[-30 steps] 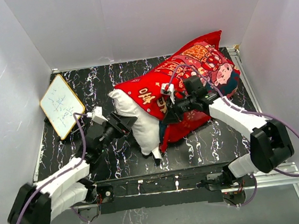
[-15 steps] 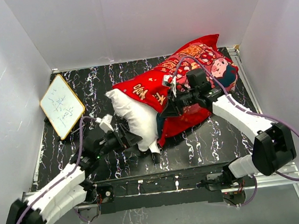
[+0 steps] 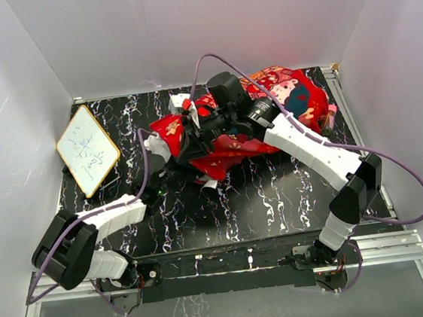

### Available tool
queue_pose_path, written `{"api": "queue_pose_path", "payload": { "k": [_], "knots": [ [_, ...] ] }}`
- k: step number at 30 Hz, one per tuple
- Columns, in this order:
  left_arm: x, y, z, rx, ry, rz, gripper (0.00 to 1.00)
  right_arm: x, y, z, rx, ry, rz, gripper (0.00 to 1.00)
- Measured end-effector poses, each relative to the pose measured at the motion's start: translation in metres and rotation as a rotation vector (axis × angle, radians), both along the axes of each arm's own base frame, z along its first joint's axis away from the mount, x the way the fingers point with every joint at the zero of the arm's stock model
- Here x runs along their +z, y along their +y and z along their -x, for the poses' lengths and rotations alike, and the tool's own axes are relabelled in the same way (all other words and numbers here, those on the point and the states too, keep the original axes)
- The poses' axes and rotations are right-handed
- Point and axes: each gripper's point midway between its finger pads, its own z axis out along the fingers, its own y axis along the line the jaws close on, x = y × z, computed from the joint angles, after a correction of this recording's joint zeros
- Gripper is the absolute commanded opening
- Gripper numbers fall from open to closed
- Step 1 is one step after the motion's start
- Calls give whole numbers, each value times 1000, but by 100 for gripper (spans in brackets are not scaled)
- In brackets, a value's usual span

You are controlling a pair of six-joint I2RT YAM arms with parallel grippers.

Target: Put the pillow into the pillowcase

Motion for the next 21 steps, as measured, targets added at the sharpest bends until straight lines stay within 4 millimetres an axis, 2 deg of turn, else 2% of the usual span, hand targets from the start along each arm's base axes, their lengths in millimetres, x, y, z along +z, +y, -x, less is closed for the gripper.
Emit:
{"api": "queue_pose_path", "payload": {
  "k": [2,4,5,7,9,11,13,15,17,19,21],
  "knots": [
    [30,-3,-1,-7,-101,60,7,17,6,5,13,-13,-27,8],
    [64,-5,6,-20,-217,121,9,24,8,4,8,-16,-43,8],
    [77,-7,11,-29,-264,146,10,23,9,3,3,-10,-46,8],
    [88,-11,21,-48,-317,181,14,7,10,2,-6,14,-38,8],
    [66,-15,25,-57,-289,168,23,-19,4,6,-4,71,-17,8],
    [26,-15,26,-45,-217,120,34,-54,-9,9,-21,136,20,8],
    [-21,-9,30,-21,-122,49,37,-94,-32,14,-56,216,72,8],
    [-54,0,32,13,-56,-8,36,-119,-55,22,-85,277,105,8],
    [-75,12,33,64,-6,-51,31,-118,-72,34,-67,308,84,8],
    [-82,22,32,115,18,-68,26,-91,-80,45,-5,285,6,8],
    [-81,34,33,167,22,-73,24,-56,-85,51,61,229,-79,8]
  ]
}}
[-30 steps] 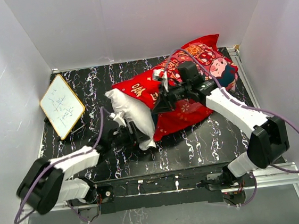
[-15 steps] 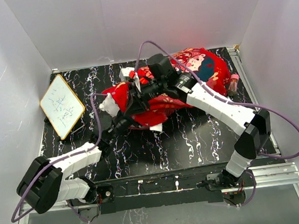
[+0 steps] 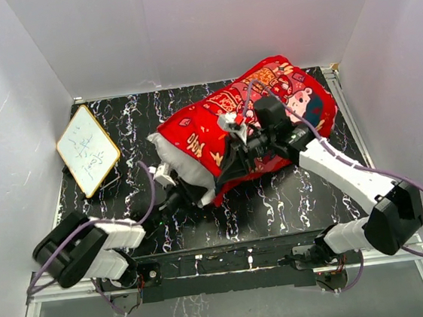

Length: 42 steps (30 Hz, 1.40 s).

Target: Put the pillow into the pillowcase

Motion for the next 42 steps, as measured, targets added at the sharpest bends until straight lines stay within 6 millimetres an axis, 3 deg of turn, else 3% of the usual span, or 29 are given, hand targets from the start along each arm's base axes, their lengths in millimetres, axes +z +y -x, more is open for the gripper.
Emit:
{"api": "queue_pose_path", "payload": {
  "k": [4,6,8,10,12,14,16,18,21,22,23,25,28,32,35,39,42],
  "knots": [
    [29,15,0,56,-85,38,24,53,9,-5,50,-93,-97,8],
    [52,11,-6,51,-147,56,23,66,23,-7,73,-95,-113,8],
    [68,1,-14,35,-184,65,22,67,41,-8,93,-78,-108,8],
    [83,-15,-25,5,-206,79,22,56,59,-14,85,-43,-82,8],
    [85,-31,-31,-28,-205,95,23,40,68,-20,49,-5,-48,8],
    [71,-39,-30,-49,-178,94,26,15,69,-25,-7,41,-3,8],
    [49,-44,-22,-69,-133,84,34,-15,63,-28,-71,84,49,14],
    [22,-40,-6,-87,-76,77,48,-43,53,-33,-149,122,107,23],
    [-11,-15,28,-84,21,78,71,-76,29,-40,-269,119,179,43],
    [-19,-4,38,-73,52,78,88,-78,26,-43,-281,119,182,51],
    [-25,5,47,-65,82,79,97,-81,20,-47,-298,92,190,59],
    [-22,13,56,-54,113,99,97,-83,15,-48,-292,56,191,73],
    [15,16,61,-59,84,166,97,-85,10,-35,-209,2,195,84],
    [71,33,68,-25,14,206,97,-66,7,-26,-107,-110,182,84],
    [96,56,71,50,-3,204,97,-39,9,-29,-81,-225,142,84],
    [92,84,70,159,31,81,97,-2,11,-47,-139,-371,116,85],
    [89,91,59,199,71,-98,97,17,13,-69,-224,-449,130,84]
  ]
}}
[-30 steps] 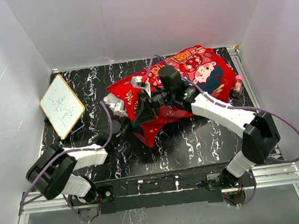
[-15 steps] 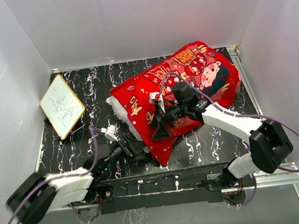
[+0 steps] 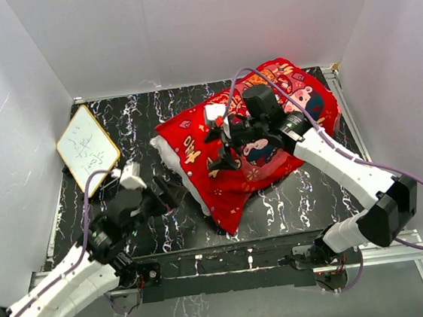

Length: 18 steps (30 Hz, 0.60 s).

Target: Put the pillow into the pillowcase

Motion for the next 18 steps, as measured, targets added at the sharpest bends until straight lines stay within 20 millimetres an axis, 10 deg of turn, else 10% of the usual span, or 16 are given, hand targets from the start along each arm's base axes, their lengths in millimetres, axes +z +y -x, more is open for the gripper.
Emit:
{"api": "queue_pose_path", "payload": {
  "k": [7,13,18],
  "knots": [
    [30,-15,-66,26,6,-181,39,9,25,-55,-142,-40,35,85],
    [-16,42,-118,197,90,-41,55,2,65,-104,-236,-28,70,88],
    [-55,38,-126,168,167,58,64,-34,113,-125,-297,-12,131,91]
  ]
}}
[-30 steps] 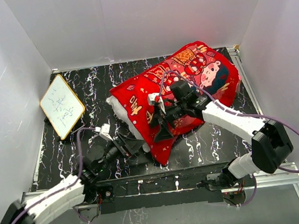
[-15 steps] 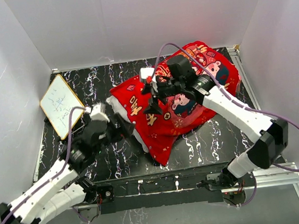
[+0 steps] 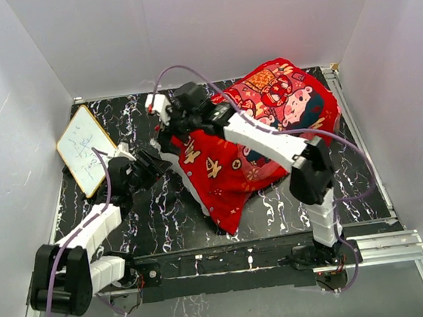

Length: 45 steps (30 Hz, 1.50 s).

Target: Put the pillow into the pillowcase

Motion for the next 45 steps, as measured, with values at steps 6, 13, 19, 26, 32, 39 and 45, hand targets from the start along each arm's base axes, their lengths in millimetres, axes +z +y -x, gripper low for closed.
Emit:
{"api": "queue_pose_path", "payload": {
  "k": [6,13,19,26,32,39,45],
  "knots": [
    [-1,-14,-21,-47,-43,74,62,-75,27,-37,-154,-4,136,85],
    [-22,-18,-42,-44,-21,101,39,-107,16,-68,-292,-41,209,30],
    [-22,-19,-52,-52,-51,125,41,-97,18,-73,-315,-56,183,8],
    [-10,-24,-55,-79,-100,152,51,-74,13,-49,-225,-15,128,8],
    [-2,-31,-56,-104,-124,197,46,-9,16,-15,-88,36,-33,8],
    [29,-48,-53,-185,-239,247,18,19,17,5,-21,94,-114,8],
    [65,-92,-42,-325,-391,282,5,37,21,17,14,202,-203,8]
  ]
}}
